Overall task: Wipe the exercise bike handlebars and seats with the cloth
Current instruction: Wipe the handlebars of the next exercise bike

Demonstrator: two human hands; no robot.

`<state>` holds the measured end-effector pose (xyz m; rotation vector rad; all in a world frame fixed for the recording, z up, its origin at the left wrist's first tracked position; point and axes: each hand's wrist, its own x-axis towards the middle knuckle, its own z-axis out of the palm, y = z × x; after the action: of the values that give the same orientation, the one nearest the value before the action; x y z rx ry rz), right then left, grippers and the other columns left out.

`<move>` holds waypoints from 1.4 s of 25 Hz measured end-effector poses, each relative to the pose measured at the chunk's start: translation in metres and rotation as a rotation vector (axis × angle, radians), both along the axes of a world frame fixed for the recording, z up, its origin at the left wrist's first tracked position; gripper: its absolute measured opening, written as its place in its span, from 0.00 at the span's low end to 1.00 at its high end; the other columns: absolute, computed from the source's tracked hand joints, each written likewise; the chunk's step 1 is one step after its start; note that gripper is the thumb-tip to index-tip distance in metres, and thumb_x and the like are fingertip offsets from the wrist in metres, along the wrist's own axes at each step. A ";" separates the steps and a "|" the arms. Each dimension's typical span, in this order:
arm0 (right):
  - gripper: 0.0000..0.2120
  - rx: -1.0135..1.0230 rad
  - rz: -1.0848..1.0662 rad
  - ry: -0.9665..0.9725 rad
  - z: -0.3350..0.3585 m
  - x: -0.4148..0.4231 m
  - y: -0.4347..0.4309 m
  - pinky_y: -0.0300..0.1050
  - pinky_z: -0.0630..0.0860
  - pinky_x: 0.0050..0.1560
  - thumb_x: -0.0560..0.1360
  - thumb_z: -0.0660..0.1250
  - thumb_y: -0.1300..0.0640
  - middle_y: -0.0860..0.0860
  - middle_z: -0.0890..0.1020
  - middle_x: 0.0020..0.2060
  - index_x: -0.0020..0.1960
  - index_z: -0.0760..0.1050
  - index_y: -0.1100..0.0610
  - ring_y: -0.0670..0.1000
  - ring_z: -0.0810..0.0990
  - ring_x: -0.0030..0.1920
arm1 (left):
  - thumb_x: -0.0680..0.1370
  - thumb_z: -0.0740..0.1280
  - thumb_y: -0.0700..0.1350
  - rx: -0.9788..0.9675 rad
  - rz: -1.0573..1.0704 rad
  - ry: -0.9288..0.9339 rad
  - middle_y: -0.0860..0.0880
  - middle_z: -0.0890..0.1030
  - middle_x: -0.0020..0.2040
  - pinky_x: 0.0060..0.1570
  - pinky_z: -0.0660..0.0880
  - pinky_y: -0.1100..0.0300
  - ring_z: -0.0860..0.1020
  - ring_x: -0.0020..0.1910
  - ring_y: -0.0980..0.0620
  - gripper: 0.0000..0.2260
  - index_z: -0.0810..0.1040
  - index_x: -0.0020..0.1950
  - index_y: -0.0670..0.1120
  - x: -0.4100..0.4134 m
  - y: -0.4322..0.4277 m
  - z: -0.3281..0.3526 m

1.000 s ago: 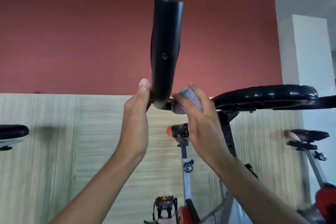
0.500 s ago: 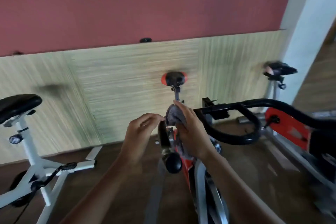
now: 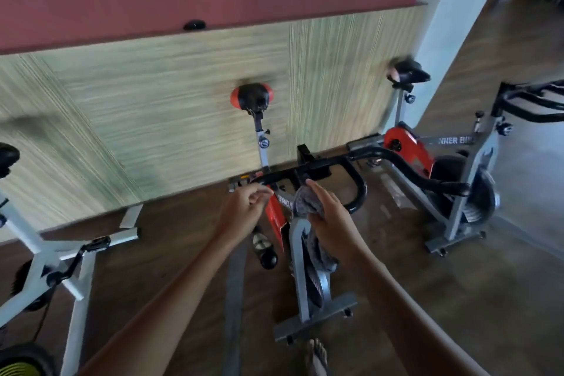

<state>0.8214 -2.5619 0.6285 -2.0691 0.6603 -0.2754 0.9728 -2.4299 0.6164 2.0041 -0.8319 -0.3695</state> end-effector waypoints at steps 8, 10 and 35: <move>0.16 0.008 -0.120 0.113 -0.008 0.056 -0.059 0.44 0.65 0.48 0.78 0.62 0.66 0.52 0.74 0.53 0.65 0.68 0.58 0.55 0.75 0.54 | 0.76 0.63 0.45 0.122 0.047 -0.007 0.47 0.82 0.51 0.50 0.69 0.71 0.79 0.51 0.53 0.15 0.83 0.56 0.39 0.033 -0.058 -0.031; 0.16 -0.029 -0.093 0.120 -0.013 0.082 -0.067 0.45 0.66 0.50 0.78 0.63 0.63 0.54 0.76 0.56 0.66 0.70 0.56 0.57 0.76 0.56 | 0.78 0.65 0.36 0.207 0.116 -0.068 0.42 0.81 0.58 0.57 0.70 0.61 0.79 0.59 0.45 0.13 0.81 0.61 0.39 0.047 -0.063 -0.045; 0.34 -0.404 0.123 0.438 -0.074 0.127 -0.054 0.55 0.43 0.81 0.84 0.56 0.62 0.53 0.39 0.81 0.82 0.40 0.53 0.57 0.35 0.80 | 0.80 0.65 0.36 0.246 -0.035 -0.177 0.43 0.80 0.63 0.60 0.75 0.47 0.78 0.62 0.43 0.16 0.76 0.69 0.41 0.089 -0.085 -0.102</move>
<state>0.9480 -2.6161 0.5546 -2.5812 0.7781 0.1355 1.0614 -2.5149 0.5148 2.2780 -0.9717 -0.3304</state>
